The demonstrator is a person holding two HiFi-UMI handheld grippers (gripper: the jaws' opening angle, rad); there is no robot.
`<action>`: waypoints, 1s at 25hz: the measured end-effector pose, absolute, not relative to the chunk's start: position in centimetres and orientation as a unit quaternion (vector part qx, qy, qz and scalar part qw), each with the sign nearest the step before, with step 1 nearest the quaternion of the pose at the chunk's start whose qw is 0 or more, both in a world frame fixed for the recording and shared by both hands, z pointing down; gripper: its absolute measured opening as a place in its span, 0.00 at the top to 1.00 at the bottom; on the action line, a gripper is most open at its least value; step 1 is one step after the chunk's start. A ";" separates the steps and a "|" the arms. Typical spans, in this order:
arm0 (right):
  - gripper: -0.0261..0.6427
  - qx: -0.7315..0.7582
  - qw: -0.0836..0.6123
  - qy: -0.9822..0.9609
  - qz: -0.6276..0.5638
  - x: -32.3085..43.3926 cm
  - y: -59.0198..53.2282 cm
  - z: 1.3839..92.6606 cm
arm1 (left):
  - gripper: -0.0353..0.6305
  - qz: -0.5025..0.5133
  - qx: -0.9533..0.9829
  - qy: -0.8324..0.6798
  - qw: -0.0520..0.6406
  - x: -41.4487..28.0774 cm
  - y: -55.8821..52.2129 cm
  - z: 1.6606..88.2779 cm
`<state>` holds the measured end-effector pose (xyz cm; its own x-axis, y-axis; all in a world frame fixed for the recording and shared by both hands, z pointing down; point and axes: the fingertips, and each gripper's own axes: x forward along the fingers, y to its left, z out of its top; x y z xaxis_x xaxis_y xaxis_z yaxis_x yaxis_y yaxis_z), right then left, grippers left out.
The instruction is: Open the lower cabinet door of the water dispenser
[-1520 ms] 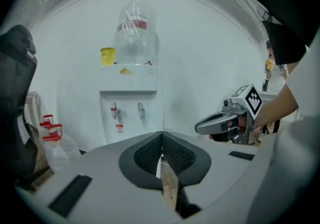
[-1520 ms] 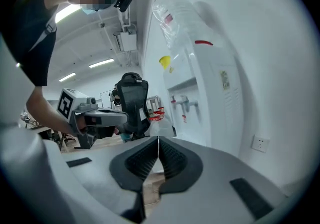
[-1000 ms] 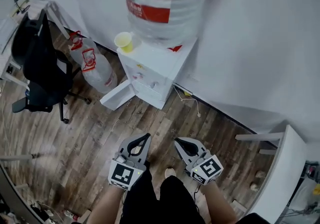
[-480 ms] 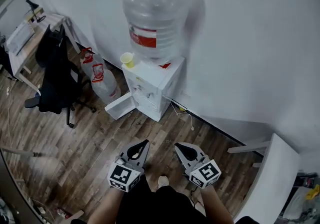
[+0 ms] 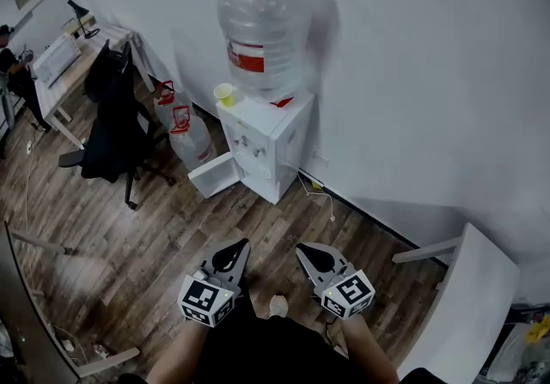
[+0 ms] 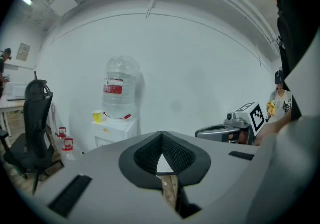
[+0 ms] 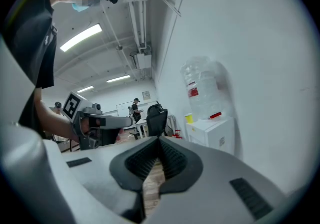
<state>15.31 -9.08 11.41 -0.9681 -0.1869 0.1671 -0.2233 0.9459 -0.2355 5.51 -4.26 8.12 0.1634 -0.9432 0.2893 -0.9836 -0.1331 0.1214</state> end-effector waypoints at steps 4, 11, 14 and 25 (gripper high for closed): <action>0.92 0.107 0.065 -0.983 0.136 17.1 -7.8 11.7 | 0.93 0.082 0.751 -0.640 0.144 7.9 -2.3 8.4; 0.92 0.113 0.061 -0.983 0.131 18.3 -6.3 11.2 | 0.93 0.075 0.755 -0.637 0.135 9.1 -0.9 7.3; 0.92 0.112 0.063 -0.984 0.125 18.2 -5.2 10.8 | 0.93 0.073 0.762 -0.631 0.130 9.4 -0.1 6.8; 0.92 0.159 0.051 -0.977 0.134 17.1 -0.1 9.6 | 0.93 0.057 0.776 -0.617 0.121 6.6 5.0 5.5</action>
